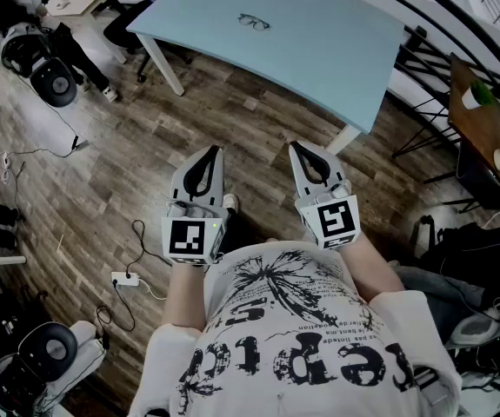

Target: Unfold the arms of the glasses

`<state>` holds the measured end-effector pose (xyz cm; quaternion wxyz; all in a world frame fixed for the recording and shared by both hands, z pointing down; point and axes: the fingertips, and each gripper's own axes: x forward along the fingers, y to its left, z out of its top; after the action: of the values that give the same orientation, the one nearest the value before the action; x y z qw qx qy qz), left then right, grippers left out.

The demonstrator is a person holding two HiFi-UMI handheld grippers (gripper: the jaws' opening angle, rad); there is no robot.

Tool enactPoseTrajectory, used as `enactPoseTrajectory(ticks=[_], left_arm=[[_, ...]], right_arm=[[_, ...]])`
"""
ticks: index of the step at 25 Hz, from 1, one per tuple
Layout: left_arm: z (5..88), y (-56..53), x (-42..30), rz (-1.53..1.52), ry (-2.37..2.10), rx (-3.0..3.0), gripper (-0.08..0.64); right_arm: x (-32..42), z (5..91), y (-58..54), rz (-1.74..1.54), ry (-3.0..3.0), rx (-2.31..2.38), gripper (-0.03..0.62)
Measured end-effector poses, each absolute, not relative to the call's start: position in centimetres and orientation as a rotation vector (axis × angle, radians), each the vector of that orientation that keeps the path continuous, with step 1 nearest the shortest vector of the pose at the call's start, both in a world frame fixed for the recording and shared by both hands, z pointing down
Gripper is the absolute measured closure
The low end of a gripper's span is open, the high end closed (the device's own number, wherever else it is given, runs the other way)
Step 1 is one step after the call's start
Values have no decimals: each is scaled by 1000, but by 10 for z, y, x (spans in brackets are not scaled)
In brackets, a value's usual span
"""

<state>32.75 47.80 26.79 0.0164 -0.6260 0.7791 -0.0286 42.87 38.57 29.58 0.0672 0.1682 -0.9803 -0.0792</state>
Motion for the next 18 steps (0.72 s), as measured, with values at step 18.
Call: enactPoseTrajectory(ticks=[18], left_arm=[[308,435,245,-110,2491,-2000,538]], right_arm=[[353,338,334,-143,-2884,526,581]])
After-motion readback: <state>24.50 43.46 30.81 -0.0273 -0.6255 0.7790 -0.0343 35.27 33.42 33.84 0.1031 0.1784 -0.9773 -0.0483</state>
